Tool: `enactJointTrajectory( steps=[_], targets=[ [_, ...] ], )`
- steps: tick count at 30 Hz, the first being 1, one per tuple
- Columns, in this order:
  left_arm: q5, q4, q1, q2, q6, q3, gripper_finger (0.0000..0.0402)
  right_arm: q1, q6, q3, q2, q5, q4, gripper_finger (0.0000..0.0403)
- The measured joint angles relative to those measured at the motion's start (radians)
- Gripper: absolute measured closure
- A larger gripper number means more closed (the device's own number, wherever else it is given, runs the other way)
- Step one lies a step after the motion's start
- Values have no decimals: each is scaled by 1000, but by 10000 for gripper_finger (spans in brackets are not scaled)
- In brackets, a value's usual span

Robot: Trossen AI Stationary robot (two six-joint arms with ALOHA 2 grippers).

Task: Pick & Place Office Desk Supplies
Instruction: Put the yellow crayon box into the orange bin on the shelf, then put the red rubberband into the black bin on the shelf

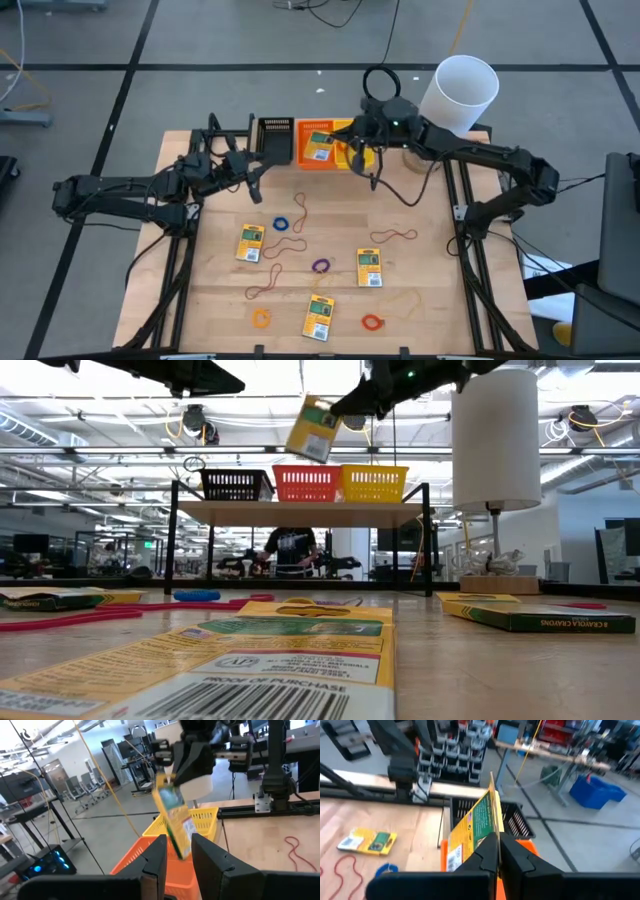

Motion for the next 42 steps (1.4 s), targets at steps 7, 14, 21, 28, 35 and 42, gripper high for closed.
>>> enactJointTrajectory(
  steps=[7,14,21,28,35,42],
  targets=[
    [0,0,0,0,21,0,321,-33,-33,37,64,-1,-18,403],
    [0,0,0,0,13,0,321,-47,-37,37,62,-4,-108,403],
    [0,0,0,0,-10,0,321,-47,-40,37,57,-31,-130,403],
    [-1,-4,0,0,-12,0,321,-46,-9,37,56,-31,-86,372],
    [-1,-6,0,0,-12,0,321,-46,12,36,57,-30,-78,308],
    [-1,-7,0,0,-12,0,321,-4,8,36,57,-31,-20,261]
  ],
)
